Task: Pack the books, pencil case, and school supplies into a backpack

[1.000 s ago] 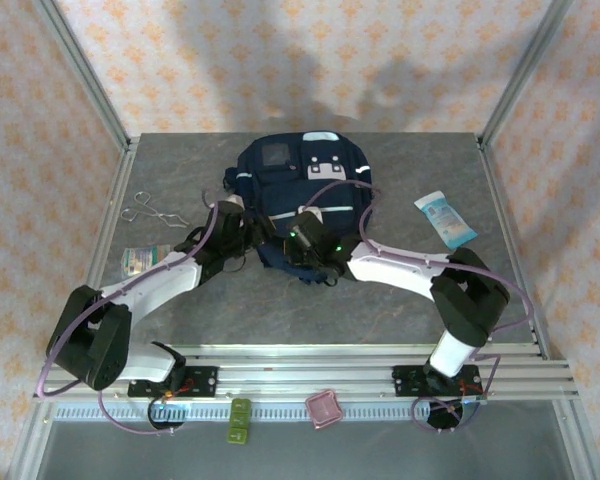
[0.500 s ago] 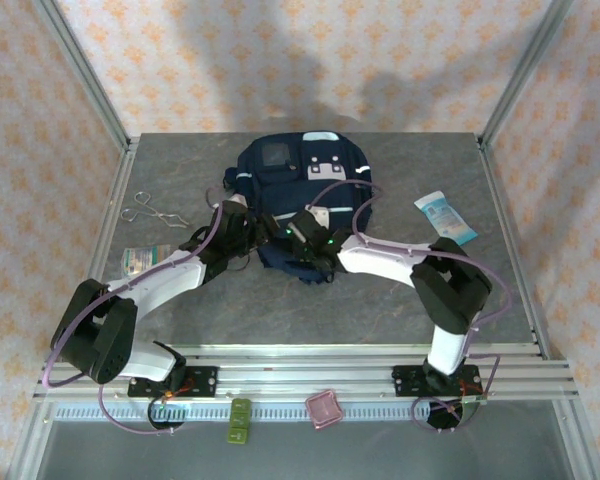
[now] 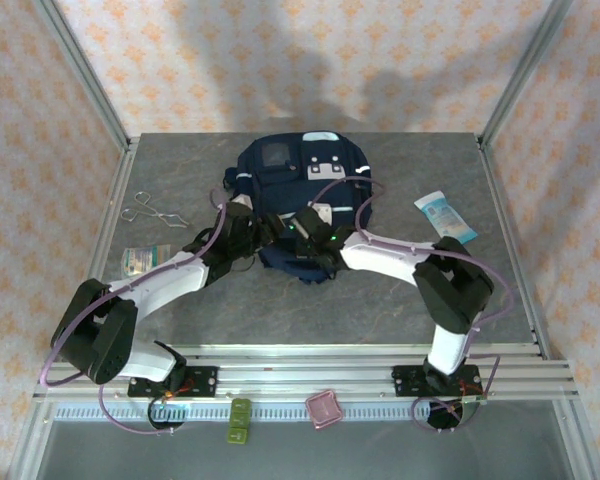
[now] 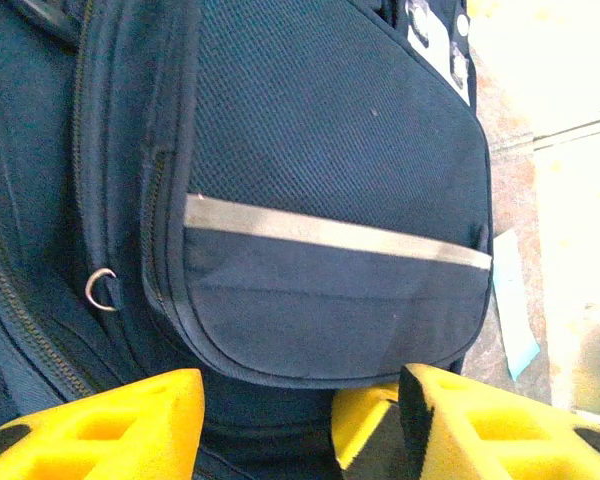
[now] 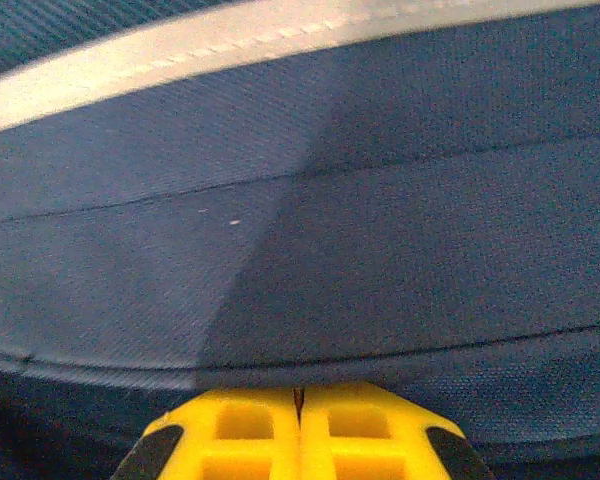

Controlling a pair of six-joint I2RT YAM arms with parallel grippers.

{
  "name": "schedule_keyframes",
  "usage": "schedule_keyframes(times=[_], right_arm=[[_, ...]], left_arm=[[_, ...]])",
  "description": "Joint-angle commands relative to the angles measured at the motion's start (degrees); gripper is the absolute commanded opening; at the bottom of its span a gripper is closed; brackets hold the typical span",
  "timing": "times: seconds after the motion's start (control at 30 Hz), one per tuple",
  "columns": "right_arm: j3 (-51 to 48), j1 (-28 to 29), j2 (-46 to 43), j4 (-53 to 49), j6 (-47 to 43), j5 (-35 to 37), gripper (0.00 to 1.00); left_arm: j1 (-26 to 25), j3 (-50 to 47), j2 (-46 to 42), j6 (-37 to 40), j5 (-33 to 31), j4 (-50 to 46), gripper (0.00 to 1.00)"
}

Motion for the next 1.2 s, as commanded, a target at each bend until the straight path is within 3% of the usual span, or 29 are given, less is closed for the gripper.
schedule_keyframes(times=[0.0,0.57,0.67,0.73,0.83,0.9,0.97,1.0,1.17], right_arm=[[-1.24,-0.45,-7.14,4.80,-2.41,-0.81,0.00],[-3.13,-0.16,-6.88,7.30,-3.04,-4.59,0.00],[-3.41,0.10,-6.35,7.27,-3.55,-4.43,0.00],[-3.86,0.10,-6.04,6.93,-3.93,-3.34,0.00],[-5.20,-0.57,-6.25,7.00,-4.28,-2.48,0.00],[-5.80,-1.03,-6.44,7.13,-4.45,-2.40,0.00],[-6.03,-1.21,-6.44,6.97,-4.63,-2.40,0.00],[-6.12,-1.26,-6.47,6.91,-4.67,-2.31,0.00],[-6.58,-2.03,-6.92,4.87,-4.68,1.02,0.00]], left_arm=[[-1.64,0.20,-0.30,-2.30,-1.72,0.86,0.59],[-2.99,3.28,4.45,-4.83,-10.14,4.42,0.63],[-2.89,3.36,4.63,-4.17,-13.07,4.60,0.56],[-2.60,4.13,5.27,-3.57,-14.99,3.92,0.43],[-1.52,5.92,7.12,-2.74,-14.64,2.48,0.35],[-0.78,6.58,8.41,-2.17,-14.53,2.36,0.20],[-0.05,6.95,9.63,-2.00,-13.55,3.02,0.12],[0.17,7.27,10.33,-1.76,-13.26,2.91,0.00],[1.46,7.98,10.86,-0.99,-13.71,1.70,0.00]])
